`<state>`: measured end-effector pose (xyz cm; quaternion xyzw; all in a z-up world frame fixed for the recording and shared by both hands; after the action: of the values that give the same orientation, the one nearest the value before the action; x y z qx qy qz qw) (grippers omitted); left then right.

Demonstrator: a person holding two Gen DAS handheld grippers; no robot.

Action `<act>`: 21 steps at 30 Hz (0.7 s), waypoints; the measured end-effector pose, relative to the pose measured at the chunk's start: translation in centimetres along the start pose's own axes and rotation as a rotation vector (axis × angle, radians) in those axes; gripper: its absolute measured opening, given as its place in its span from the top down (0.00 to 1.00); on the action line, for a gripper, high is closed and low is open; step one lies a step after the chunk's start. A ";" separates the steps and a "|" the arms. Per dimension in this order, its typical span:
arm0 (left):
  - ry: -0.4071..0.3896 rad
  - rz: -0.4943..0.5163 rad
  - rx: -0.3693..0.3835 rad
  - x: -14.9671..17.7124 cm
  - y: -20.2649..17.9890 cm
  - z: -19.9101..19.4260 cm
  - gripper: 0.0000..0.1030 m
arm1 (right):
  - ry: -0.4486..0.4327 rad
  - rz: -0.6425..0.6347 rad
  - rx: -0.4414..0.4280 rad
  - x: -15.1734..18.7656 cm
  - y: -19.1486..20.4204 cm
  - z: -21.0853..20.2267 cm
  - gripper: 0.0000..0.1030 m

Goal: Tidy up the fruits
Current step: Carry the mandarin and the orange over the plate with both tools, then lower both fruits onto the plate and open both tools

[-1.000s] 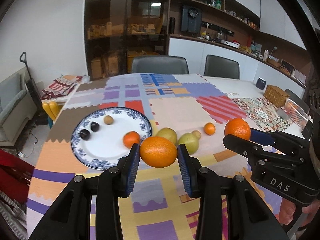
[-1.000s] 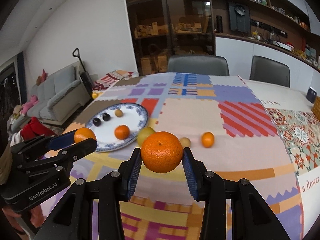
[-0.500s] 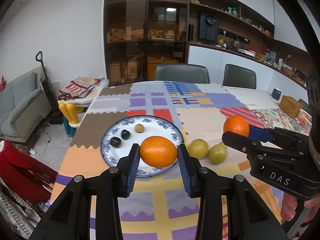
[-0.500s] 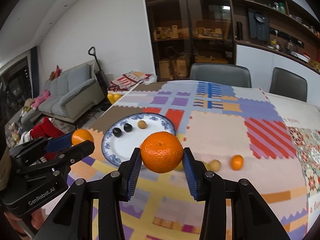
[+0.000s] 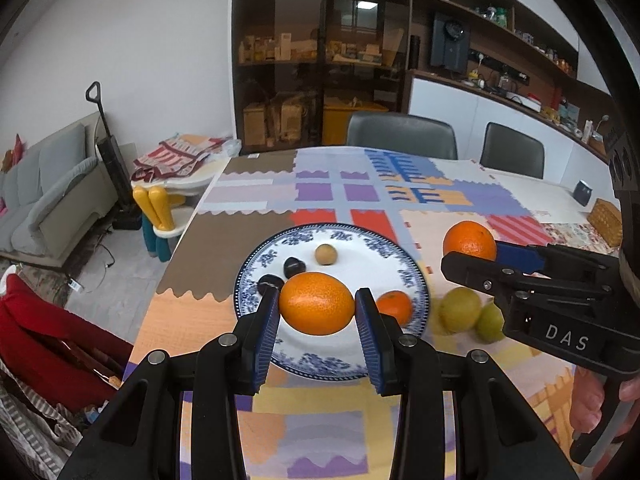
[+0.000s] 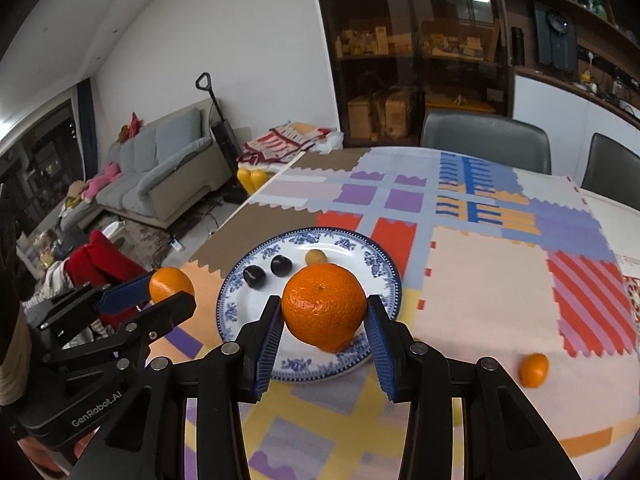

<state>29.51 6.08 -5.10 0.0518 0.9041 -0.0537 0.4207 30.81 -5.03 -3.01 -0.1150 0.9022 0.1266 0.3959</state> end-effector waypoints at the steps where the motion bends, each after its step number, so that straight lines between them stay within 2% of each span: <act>1: 0.006 0.000 -0.003 0.0 0.2 0.4 0.63 | 0.010 -0.001 -0.002 -0.1 0.0 0.7 0.59; 7: 0.048 0.001 -0.012 0.3 1.2 3.6 0.63 | 0.078 0.032 -0.021 -0.3 -0.3 4.2 0.59; 14: 0.108 0.001 -0.005 0.9 1.6 7.0 0.63 | 0.131 0.047 -0.001 -0.2 -1.3 7.9 0.59; 21: 0.141 0.001 -0.003 1.2 1.8 8.5 0.63 | 0.171 0.037 0.011 0.3 -1.5 10.1 0.59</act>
<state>35.40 6.73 -11.57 0.0552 0.9316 -0.0484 0.3561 38.01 -3.21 -10.05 -0.1064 0.9354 0.1188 0.3157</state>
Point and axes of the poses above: each gripper's, at about its wrist camera, not at the fingertips, and z roughly the way its jaws point, y to its left, x to its underside, the point moved 9 cm from there along z, roughly the way its jaws point, and after that the axes turned 2 degrees about x, right-handed, at the moved point
